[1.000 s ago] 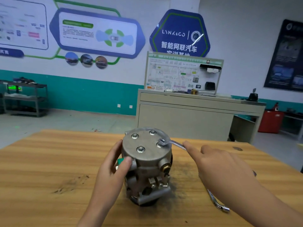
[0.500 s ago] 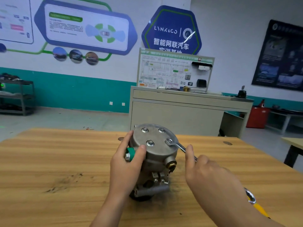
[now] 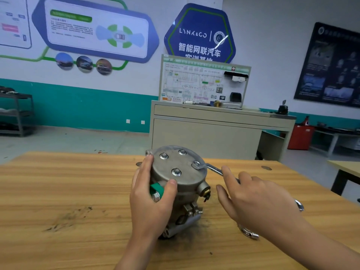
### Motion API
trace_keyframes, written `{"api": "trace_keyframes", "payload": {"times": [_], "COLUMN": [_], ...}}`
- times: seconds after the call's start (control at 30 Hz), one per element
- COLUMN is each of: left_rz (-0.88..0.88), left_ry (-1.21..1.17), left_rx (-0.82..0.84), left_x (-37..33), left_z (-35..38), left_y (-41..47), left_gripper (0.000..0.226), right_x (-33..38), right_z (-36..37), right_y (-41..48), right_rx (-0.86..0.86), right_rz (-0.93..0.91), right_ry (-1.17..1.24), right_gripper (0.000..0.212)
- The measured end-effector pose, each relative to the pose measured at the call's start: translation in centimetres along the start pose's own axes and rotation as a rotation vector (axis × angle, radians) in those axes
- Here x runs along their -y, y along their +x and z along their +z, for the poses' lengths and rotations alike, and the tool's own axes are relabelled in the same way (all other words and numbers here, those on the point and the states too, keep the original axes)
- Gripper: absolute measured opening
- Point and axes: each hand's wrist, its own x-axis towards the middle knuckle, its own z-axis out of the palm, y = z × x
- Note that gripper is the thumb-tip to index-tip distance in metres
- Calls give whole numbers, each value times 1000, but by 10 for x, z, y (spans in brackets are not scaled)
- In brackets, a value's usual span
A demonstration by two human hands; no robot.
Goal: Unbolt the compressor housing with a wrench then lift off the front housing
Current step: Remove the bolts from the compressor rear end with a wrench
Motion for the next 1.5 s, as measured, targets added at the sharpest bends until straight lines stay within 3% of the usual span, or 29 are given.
{"api": "trace_keyframes", "payload": {"times": [0.3, 0.47, 0.6, 0.77, 0.83, 0.93, 1.03, 1.13, 1.2, 1.27, 1.37, 1.5], "left_rz": [76, -95, -141, -118, -98, -79, -78, -87, -96, -100, -73, -57], "left_ry": [11, -226, -246, -265, -257, -261, -276, -297, -310, -309, -276, -233], "left_rx": [-29, -17, 32, 32, 45, 50, 55, 41, 18, -10, -59, -100], "left_x": [3, 9, 11, 11, 10, 8, 6, 8, 10, 10, 11, 10], "left_z": [4, -16, -27, -27, -25, -20, -15, -12, -11, -9, -8, -7], "left_y": [1, 25, 37, 25, 25, 27, 25, 19, 15, 11, 6, 3], "left_gripper": [60, 36, 35, 38, 38, 37, 36, 34, 34, 34, 36, 36], "right_x": [-3, -16, -22, -39, -37, -28, -22, -24, -29, -34, -34, -24], "right_z": [3, 8, 26, 47, 50, 54, 50, 35, 21, 7, -10, -11], "right_y": [9, 20, 32, 64, 82, 109, 119, 103, 85, 68, 39, 16], "right_rx": [-58, -51, -257, -297, -240, -22, -17, -375, -433, -312, 51, 236], "right_rz": [-10, -113, -215, -316, -278, -316, -338, -34, 215, 277, 122, 69], "right_ry": [57, 114, 150, -6, -42, -30, -45, 352, 728, 807, 477, 316], "right_gripper": [52, 66, 60, 30, 35, 44, 35, 19, 18, 14, 26, 44]}}
